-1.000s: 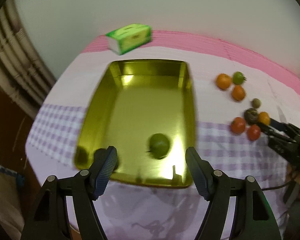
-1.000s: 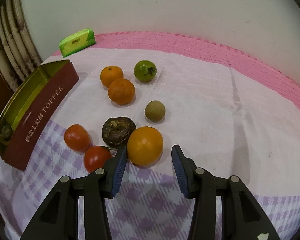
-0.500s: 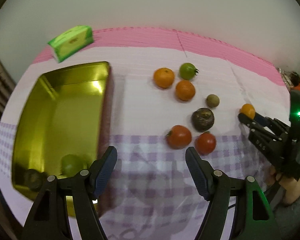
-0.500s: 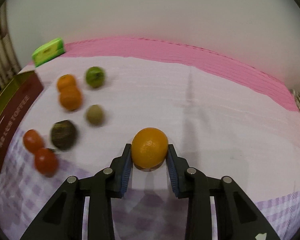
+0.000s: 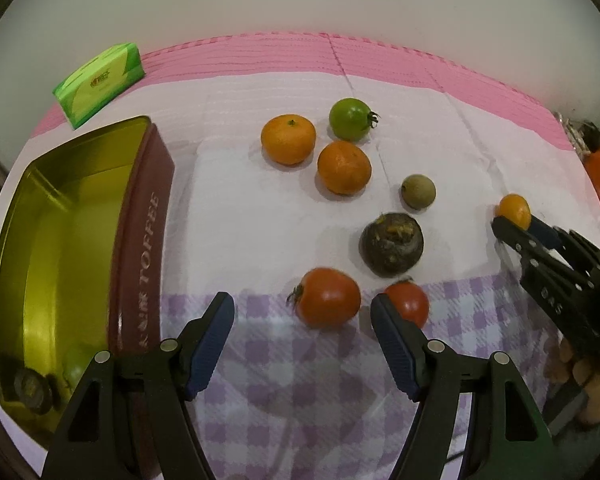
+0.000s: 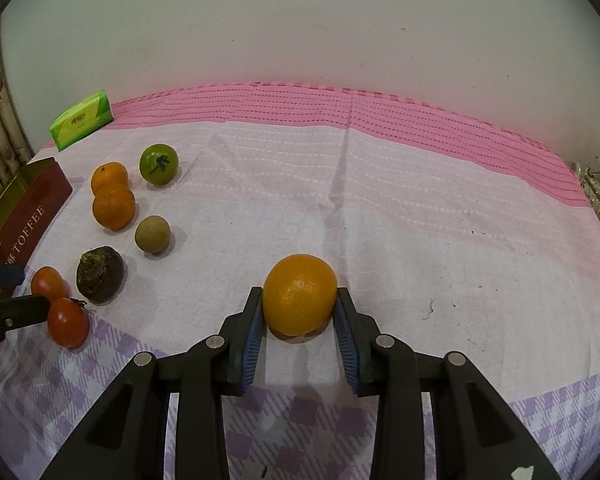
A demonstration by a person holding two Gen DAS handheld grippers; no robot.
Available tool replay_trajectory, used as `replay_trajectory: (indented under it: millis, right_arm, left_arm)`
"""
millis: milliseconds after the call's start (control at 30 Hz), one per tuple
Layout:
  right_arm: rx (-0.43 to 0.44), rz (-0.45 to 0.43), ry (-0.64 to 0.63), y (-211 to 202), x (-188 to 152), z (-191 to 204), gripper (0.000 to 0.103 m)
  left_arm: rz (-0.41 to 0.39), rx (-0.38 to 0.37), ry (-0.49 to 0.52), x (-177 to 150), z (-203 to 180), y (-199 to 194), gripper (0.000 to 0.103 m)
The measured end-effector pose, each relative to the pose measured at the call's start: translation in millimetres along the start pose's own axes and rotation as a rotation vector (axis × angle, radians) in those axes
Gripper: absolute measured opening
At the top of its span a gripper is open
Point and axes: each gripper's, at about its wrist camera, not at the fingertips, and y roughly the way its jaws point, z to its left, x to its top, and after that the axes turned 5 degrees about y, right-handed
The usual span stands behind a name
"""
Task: Organize fruits
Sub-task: 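Grasp the large orange with the right gripper while the left gripper grasps a red tomato, then lower the red tomato into the tin tray and open the left gripper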
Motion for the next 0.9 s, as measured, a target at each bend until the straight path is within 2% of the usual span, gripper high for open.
replay_trajectory:
  millis: [167,333,533,733,900]
  right_arm:
    - [0.005,0.000,0.002,-0.9,0.1,-1.1,0.033]
    - [0.001,0.001,0.001,-1.8,-0.3,-1.3,0.033]
    - [0.001,0.001,0.002,-1.7,-0.2,-1.2,0.033]
    - [0.001,0.001,0.002,-1.7,-0.2,-1.0,0.033]
    - [0.001,0.001,0.002,-1.6,-0.2,-0.9,0.033]
  left_arm:
    - [0.012,0.005,-0.019,3.5,-1.0,9.0,0.061]
    - [0.008,0.008,-0.004,0.0,-2.5,7.4,0.040]
    - [0.018,0.019,-0.016,-3.6,3.2,3.3,0.037]
    - [-0.019,0.045,-0.017,-4.9,14.1,-20.3,0.037]
    - [-0.065,0.109,-0.054,-1.1,47.5,-47.8,0.037]
